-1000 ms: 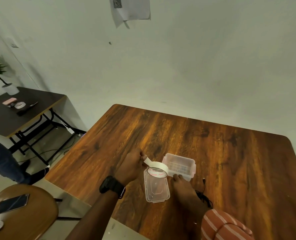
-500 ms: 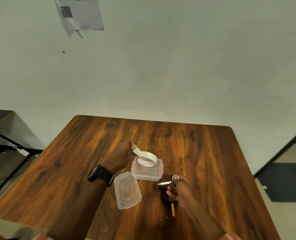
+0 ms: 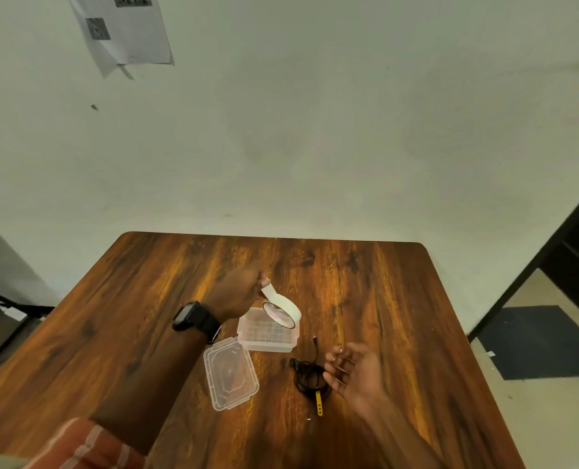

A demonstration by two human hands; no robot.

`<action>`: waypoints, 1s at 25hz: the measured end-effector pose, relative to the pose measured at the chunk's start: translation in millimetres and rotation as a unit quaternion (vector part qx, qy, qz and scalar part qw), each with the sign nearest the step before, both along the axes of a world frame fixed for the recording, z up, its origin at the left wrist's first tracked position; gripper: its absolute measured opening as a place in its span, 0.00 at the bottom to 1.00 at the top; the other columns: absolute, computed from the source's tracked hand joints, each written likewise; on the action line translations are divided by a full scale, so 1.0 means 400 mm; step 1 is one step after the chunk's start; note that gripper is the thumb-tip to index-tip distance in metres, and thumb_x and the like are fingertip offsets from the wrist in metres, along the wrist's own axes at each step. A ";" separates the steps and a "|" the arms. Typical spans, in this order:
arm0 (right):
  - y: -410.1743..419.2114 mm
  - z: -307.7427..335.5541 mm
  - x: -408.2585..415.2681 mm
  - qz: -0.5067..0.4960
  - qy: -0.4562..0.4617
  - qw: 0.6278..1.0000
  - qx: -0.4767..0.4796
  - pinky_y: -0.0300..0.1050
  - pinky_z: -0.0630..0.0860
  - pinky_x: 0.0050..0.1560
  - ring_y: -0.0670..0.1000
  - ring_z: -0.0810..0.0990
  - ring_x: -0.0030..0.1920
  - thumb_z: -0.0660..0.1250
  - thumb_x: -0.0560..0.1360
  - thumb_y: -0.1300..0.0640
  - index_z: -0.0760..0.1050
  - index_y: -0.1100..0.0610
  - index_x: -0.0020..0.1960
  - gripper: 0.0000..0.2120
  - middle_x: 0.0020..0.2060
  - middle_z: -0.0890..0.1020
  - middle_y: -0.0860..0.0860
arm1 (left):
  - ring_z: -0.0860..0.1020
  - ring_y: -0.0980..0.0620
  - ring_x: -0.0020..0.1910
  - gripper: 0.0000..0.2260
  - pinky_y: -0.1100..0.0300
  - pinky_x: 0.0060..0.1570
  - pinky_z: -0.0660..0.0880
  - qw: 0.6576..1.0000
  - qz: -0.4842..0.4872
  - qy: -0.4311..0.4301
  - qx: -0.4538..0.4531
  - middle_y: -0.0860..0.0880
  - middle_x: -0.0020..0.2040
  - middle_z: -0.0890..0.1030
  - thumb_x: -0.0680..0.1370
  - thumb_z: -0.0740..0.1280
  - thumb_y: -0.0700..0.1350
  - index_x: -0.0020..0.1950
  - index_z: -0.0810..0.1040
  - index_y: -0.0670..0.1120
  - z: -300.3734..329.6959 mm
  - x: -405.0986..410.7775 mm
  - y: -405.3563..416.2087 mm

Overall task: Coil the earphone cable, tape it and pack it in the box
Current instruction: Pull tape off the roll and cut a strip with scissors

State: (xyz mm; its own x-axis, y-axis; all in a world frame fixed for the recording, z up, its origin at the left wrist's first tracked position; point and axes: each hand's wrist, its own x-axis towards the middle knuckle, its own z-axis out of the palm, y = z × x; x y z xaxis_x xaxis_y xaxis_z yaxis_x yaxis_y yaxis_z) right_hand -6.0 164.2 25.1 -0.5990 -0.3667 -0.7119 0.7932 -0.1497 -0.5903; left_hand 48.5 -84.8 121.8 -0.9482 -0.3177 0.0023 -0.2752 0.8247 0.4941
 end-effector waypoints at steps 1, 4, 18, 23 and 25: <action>-0.001 0.010 -0.004 0.002 -0.012 0.999 -0.032 0.50 0.76 0.44 0.56 0.78 0.43 0.60 0.77 0.55 0.78 0.60 0.45 0.11 0.43 0.81 0.58 | 0.75 0.58 0.36 0.06 0.67 0.38 0.71 1.000 -0.019 -0.007 -0.008 0.49 0.45 0.79 0.83 0.58 0.45 0.51 0.74 0.45 0.009 -0.004 0.002; -0.013 0.035 -0.023 0.029 -0.014 0.993 -0.115 0.52 0.77 0.50 0.53 0.78 0.43 0.65 0.75 0.59 0.77 0.61 0.52 0.08 0.44 0.81 0.57 | 0.78 0.52 0.39 0.06 0.59 0.44 0.76 0.996 -0.076 -0.027 -0.025 0.46 0.47 0.81 0.83 0.58 0.45 0.51 0.73 0.46 0.041 -0.014 0.008; -0.024 0.325 -0.234 0.371 0.554 0.740 0.089 0.42 0.81 0.46 0.48 0.83 0.44 0.75 0.70 0.65 0.82 0.54 0.50 0.11 0.43 0.83 0.51 | 0.73 0.59 0.34 0.05 0.68 0.40 0.72 0.965 -0.233 0.006 -0.123 0.54 0.41 0.75 0.83 0.56 0.47 0.48 0.67 0.52 0.160 -0.041 0.012; -0.070 0.431 -0.278 0.519 0.690 0.450 0.229 0.47 0.78 0.44 0.50 0.81 0.46 0.78 0.66 0.50 0.83 0.57 0.53 0.18 0.46 0.83 0.51 | 0.71 0.61 0.34 0.03 0.72 0.39 0.71 0.954 -0.258 0.009 -0.151 0.53 0.43 0.76 0.83 0.57 0.46 0.49 0.66 0.52 0.179 -0.034 0.024; -0.100 0.443 -0.281 0.546 0.697 0.395 0.244 0.49 0.79 0.44 0.52 0.81 0.44 0.78 0.65 0.47 0.82 0.57 0.54 0.22 0.46 0.84 0.52 | 0.72 0.60 0.34 0.04 0.67 0.41 0.74 0.951 -0.266 0.015 -0.159 0.51 0.44 0.77 0.83 0.58 0.45 0.49 0.65 0.53 0.184 -0.032 0.029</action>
